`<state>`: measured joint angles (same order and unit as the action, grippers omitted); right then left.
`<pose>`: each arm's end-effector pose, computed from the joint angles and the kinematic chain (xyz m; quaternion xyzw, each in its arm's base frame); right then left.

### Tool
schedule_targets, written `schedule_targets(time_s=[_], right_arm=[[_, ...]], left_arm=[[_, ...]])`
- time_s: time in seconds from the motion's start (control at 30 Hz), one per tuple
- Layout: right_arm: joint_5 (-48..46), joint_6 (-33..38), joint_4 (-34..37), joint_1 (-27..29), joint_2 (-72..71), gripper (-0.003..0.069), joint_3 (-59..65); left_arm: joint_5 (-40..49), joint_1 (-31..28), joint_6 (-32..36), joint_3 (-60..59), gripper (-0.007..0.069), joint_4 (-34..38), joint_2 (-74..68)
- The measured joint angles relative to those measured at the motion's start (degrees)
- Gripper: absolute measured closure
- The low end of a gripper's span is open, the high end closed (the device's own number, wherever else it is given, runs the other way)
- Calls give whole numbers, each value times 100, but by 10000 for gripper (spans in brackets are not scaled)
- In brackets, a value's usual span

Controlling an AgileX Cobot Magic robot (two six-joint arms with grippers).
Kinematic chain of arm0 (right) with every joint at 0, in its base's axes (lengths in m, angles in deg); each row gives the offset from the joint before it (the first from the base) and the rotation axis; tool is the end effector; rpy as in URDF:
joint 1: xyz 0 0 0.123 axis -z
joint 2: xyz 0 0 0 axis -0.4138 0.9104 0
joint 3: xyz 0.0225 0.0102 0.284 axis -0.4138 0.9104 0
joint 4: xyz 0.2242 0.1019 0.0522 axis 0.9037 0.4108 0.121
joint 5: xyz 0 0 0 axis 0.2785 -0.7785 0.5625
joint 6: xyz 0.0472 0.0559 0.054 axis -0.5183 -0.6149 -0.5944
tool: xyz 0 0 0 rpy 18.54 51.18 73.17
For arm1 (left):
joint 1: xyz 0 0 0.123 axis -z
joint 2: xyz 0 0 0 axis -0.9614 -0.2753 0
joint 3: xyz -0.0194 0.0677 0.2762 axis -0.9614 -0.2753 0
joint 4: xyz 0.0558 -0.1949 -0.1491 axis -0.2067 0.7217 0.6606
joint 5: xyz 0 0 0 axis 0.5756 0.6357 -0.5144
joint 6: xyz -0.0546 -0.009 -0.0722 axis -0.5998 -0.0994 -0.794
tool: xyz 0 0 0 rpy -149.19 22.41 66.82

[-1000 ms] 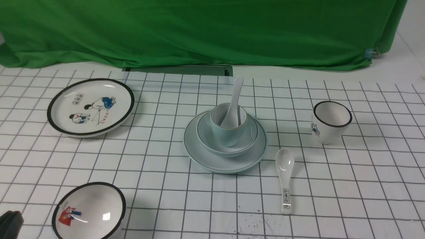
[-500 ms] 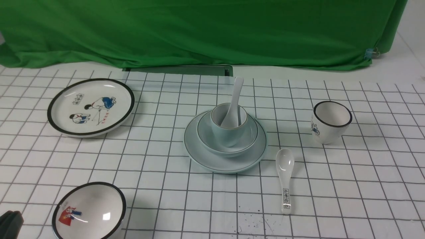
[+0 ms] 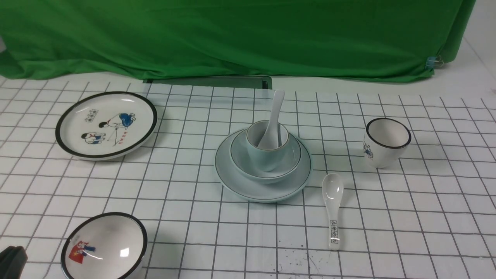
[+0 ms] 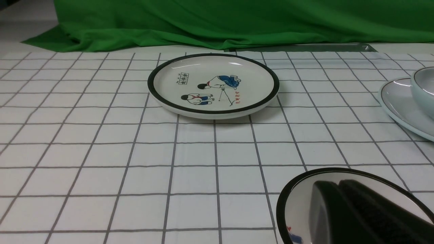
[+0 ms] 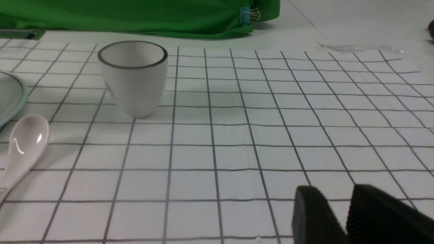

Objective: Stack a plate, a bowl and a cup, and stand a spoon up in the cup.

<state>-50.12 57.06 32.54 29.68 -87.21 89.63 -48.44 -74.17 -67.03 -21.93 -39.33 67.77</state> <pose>0.0555 -0.0058 0.1905 0.0353 0.7541 -0.0342 0.6549 0.0558 -0.0013 0.1898 0.0055 0.7596 -0.0040 0.6504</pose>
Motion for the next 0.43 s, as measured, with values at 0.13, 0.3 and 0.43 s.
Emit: schedule_targets(time_s=[0.13, 0.3, 0.43], right_arm=[[0, 0, 0, 0, 0, 441, 0], [0, 0, 0, 0, 0, 430, 0], [0, 0, 0, 0, 0, 423, 0]], left_arm=[[0, -13, 0, 0, 653, 0, 0], [0, -36, 18, 0, 653, 0, 0], [0, -42, 18, 0, 653, 0, 0]])
